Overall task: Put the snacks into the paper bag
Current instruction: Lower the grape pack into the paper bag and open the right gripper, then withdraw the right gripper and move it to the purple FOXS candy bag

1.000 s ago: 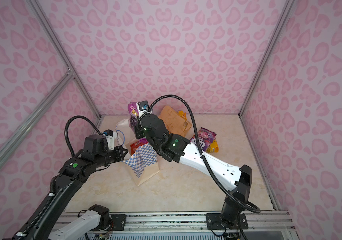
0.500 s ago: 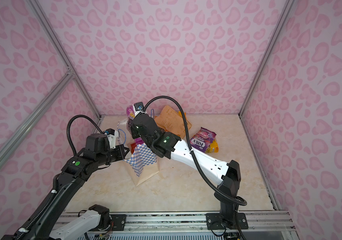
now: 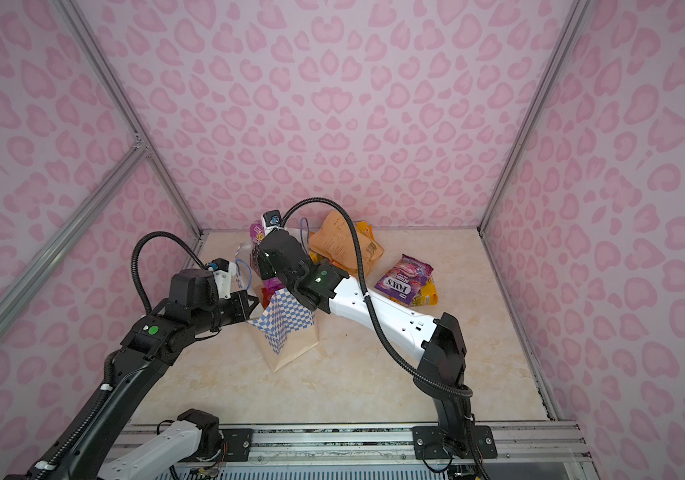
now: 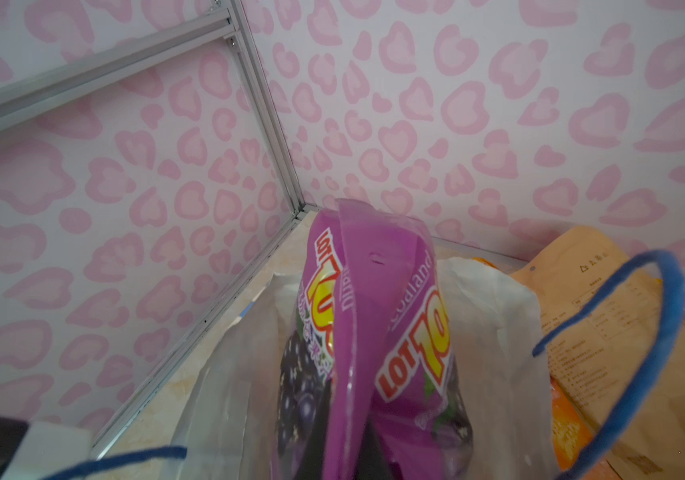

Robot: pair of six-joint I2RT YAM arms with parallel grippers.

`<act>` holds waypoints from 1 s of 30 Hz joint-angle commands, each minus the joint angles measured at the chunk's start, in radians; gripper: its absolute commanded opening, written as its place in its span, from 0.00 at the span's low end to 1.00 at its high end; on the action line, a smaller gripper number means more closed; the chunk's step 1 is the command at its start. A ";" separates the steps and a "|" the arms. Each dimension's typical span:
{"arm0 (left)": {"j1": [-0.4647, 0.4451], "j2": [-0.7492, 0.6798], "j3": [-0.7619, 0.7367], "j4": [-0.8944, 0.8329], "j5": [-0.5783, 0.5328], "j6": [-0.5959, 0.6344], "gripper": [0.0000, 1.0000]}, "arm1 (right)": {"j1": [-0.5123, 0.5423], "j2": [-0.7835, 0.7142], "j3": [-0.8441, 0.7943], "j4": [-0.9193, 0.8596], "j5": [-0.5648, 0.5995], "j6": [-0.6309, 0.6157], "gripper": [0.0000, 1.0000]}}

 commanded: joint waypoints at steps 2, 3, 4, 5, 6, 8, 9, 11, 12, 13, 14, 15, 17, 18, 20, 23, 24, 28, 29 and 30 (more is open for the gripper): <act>0.003 0.017 0.034 0.020 -0.026 0.007 0.04 | 0.036 -0.052 -0.101 0.063 0.023 0.026 0.00; 0.004 0.016 0.037 0.023 -0.021 0.005 0.04 | 0.041 -0.054 -0.113 0.052 0.026 0.030 0.00; 0.004 0.017 0.042 0.024 -0.015 0.003 0.04 | 0.043 -0.054 -0.121 0.042 0.027 0.036 0.00; 0.004 0.016 0.048 0.025 -0.015 0.003 0.04 | 0.042 -0.051 -0.127 0.033 0.023 0.047 0.00; 0.004 0.016 0.053 0.025 -0.020 0.003 0.04 | 0.041 -0.046 -0.130 0.026 0.017 0.053 0.00; 0.004 0.021 0.064 0.016 -0.033 0.004 0.04 | 0.038 -0.027 -0.113 0.009 -0.013 0.060 0.00; 0.003 0.026 0.070 0.015 -0.034 0.007 0.04 | 0.037 -0.005 -0.085 -0.012 -0.036 0.064 0.00; 0.003 0.036 0.082 0.003 -0.039 0.010 0.04 | 0.038 0.042 -0.017 -0.077 -0.074 0.075 0.00; 0.003 0.040 0.086 -0.003 -0.044 0.010 0.04 | 0.038 0.062 0.015 -0.104 -0.086 0.083 0.00; 0.004 0.042 0.090 -0.006 -0.048 0.010 0.04 | 0.039 0.083 0.042 -0.132 -0.092 0.089 0.00; 0.003 0.044 0.092 -0.011 -0.056 0.009 0.04 | 0.038 0.099 0.064 -0.152 -0.093 0.092 0.04; 0.004 0.044 0.095 -0.015 -0.063 0.009 0.04 | 0.038 0.112 0.082 -0.166 -0.097 0.091 0.13; 0.004 0.041 0.093 -0.017 -0.071 0.010 0.04 | 0.038 0.128 0.114 -0.195 -0.108 0.090 0.28; 0.004 0.041 0.092 -0.020 -0.080 0.010 0.04 | 0.038 0.128 0.120 -0.198 -0.113 0.088 0.33; 0.004 0.042 0.092 -0.031 -0.102 0.009 0.04 | 0.038 0.118 0.119 -0.192 -0.122 0.080 0.41; 0.004 0.051 0.089 -0.048 -0.133 0.007 0.04 | 0.039 0.098 0.117 -0.187 -0.128 0.065 0.48; 0.004 0.055 0.088 -0.055 -0.144 0.007 0.04 | 0.038 0.089 0.116 -0.186 -0.134 0.058 0.51; 0.004 0.072 0.101 -0.103 -0.204 0.009 0.04 | 0.041 0.041 0.117 -0.192 -0.142 0.024 0.67; 0.004 0.077 0.108 -0.119 -0.214 0.011 0.04 | 0.041 0.021 0.116 -0.196 -0.134 0.013 0.71; 0.003 0.079 0.115 -0.130 -0.219 0.015 0.04 | 0.043 0.001 0.111 -0.197 -0.125 0.003 0.75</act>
